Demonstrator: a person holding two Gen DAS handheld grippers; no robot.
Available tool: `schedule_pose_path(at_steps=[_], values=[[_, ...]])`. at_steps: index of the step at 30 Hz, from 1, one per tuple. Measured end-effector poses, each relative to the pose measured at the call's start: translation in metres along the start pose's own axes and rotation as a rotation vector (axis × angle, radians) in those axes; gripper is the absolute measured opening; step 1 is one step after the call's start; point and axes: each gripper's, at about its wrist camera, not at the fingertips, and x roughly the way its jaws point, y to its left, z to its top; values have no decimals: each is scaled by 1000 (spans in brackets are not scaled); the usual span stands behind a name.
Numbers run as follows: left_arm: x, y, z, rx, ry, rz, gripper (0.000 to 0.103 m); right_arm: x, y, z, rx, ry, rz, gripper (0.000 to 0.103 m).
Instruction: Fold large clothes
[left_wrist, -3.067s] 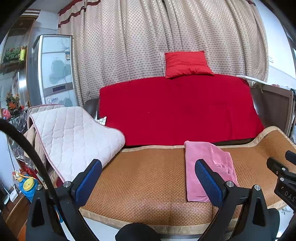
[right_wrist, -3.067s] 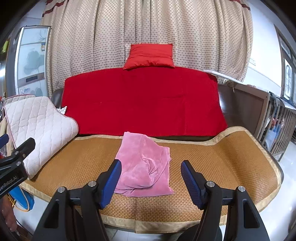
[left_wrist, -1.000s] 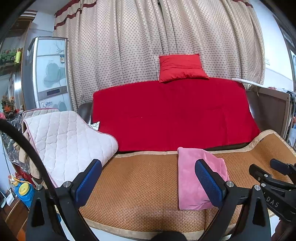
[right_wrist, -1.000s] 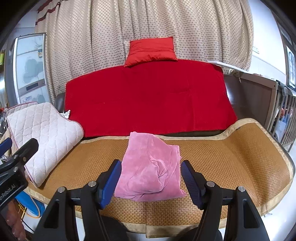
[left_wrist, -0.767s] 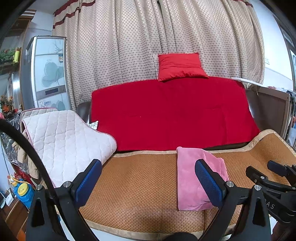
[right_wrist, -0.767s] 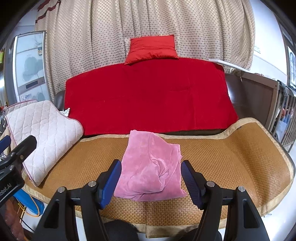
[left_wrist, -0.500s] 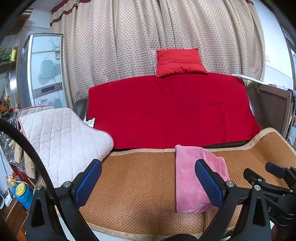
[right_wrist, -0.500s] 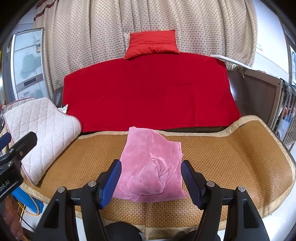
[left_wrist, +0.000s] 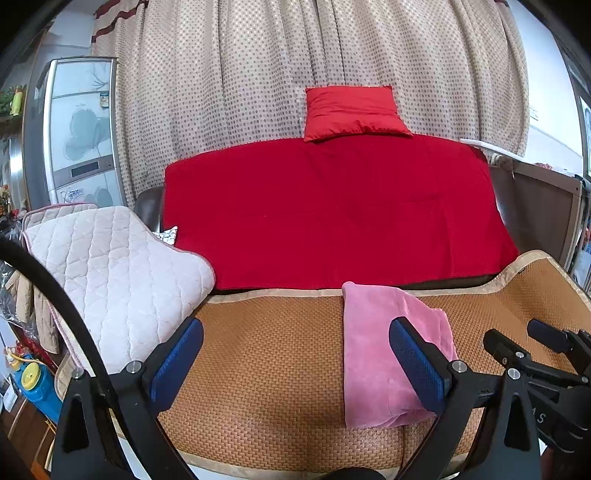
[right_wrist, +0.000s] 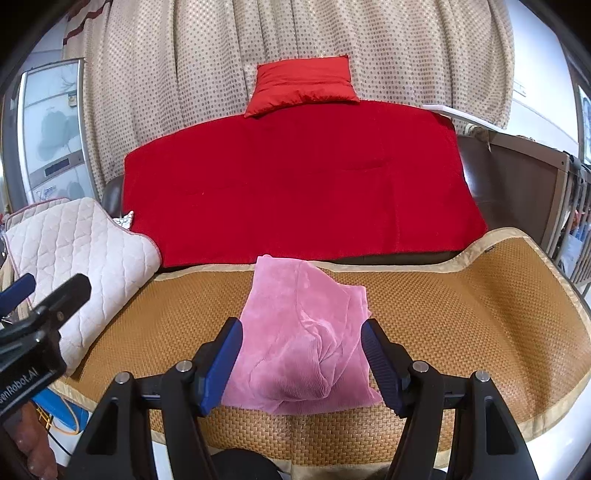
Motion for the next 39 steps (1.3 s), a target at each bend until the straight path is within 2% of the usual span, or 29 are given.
schedule_pose_path(at_steps=[13,24,34,39], values=[[-3,7,-1,-19,-12,-13,100,-7,6,0,0,-19,-16,71],[8,12,-4,-32,1,-32,100,1,12,-1,-15,4,-35,71],[24,9,-3,-33,9,-21,100,24,17,3,-35,21,-26,71],[48,6,-3,-40,34,-21,100,47,2,10,-20,32,-30,70]])
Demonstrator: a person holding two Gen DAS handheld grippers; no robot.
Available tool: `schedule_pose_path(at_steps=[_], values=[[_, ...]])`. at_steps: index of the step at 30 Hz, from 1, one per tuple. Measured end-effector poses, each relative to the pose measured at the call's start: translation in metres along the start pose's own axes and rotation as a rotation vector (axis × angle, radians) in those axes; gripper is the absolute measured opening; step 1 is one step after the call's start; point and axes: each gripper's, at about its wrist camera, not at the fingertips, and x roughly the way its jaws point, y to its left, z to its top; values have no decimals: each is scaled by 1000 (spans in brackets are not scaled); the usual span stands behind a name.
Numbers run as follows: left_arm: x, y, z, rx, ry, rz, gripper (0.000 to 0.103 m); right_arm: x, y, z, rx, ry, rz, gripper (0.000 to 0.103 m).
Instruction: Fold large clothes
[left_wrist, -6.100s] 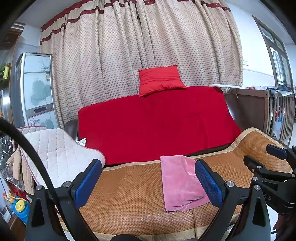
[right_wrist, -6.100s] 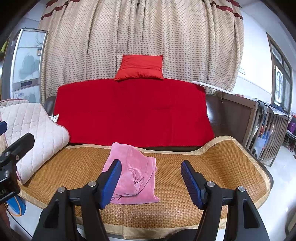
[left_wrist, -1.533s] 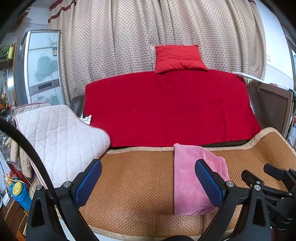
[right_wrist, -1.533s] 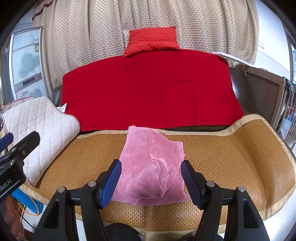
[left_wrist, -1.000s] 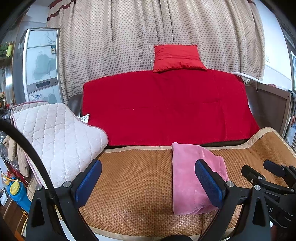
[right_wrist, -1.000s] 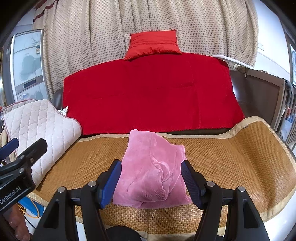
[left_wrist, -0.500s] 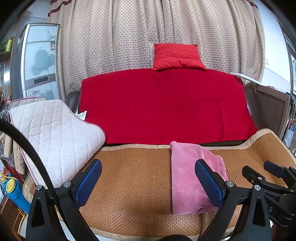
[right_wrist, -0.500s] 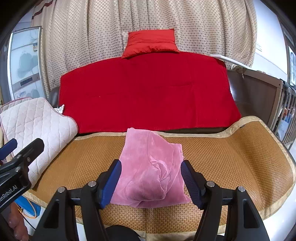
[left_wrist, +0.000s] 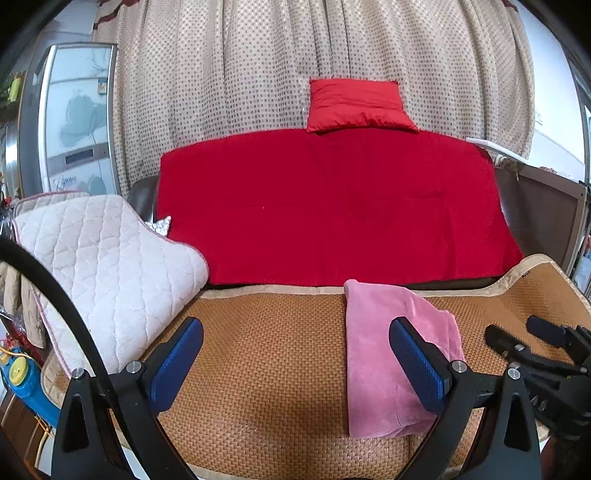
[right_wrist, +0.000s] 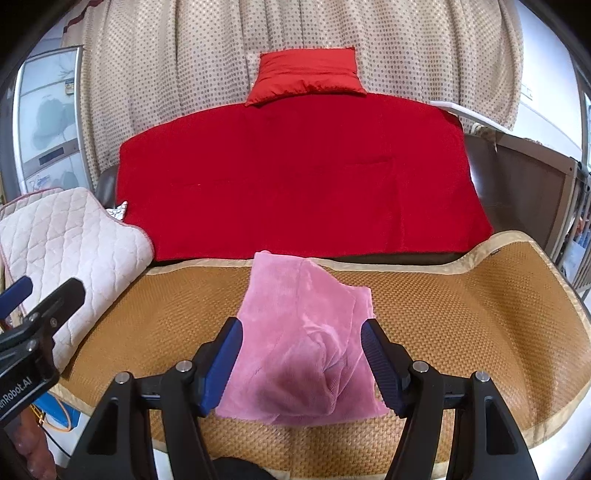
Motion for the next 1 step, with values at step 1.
schedule_pose_path(at_steps=[1], values=[[7,1,-1,-2,11,-10,100,5,-4,1,2,3,-3,70]])
